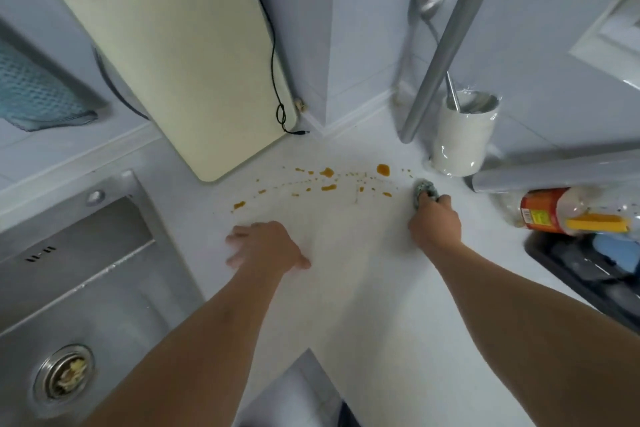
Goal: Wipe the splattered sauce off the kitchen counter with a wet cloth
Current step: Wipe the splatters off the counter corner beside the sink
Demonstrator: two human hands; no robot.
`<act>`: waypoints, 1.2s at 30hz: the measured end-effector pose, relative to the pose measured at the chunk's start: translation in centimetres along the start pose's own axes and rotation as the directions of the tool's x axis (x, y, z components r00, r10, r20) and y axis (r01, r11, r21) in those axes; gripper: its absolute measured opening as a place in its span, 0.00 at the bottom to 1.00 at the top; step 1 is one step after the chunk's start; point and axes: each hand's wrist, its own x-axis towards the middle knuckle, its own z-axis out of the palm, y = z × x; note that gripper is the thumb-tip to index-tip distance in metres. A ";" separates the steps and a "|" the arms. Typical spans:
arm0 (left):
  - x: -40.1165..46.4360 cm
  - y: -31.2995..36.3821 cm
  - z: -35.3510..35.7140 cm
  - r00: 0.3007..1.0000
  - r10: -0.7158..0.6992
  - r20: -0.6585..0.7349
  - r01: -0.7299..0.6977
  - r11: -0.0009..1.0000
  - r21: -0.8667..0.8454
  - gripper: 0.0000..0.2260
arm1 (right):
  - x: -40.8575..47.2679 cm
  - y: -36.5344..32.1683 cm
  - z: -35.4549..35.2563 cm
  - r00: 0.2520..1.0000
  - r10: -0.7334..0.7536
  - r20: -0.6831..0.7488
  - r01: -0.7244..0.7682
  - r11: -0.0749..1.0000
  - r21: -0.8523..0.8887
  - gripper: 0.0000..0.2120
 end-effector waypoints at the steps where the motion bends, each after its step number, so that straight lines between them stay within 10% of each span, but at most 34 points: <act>1: -0.2 0.3 0.0 1.000 -0.018 -0.004 0.018 1.000 -0.009 0.54 | 1.2 -0.7 -0.1 1.000 0.001 -0.002 -0.001 1.000 0.005 0.25; 11: 1.8 0.6 0.2 1.000 0.013 -0.015 -0.013 1.000 0.018 0.47 | 4.3 -9.2 2.5 0.956 -0.287 0.057 0.292 0.949 -0.119 0.29; 17: 1.9 0.3 0.6 1.000 0.004 -0.021 -0.004 1.000 0.004 0.46 | 0.9 -4.7 2.2 0.749 -0.646 0.148 0.649 0.760 0.034 0.22; 26: 2.6 0.7 0.3 1.000 0.002 -0.019 -0.002 1.000 0.001 0.48 | 4.8 -8.0 2.2 0.908 -0.410 0.088 0.413 0.911 -0.018 0.26; 34: 2.9 0.2 0.7 0.999 0.025 -0.037 -0.026 1.000 -0.013 0.44 | -3.0 -5.6 3.6 0.487 -0.864 0.126 0.848 0.503 0.168 0.16; 36: 2.8 0.0 0.8 0.999 0.033 -0.028 -0.034 0.999 -0.015 0.44 | -1.6 -2.6 2.0 0.484 -0.871 0.090 0.855 0.492 0.166 0.14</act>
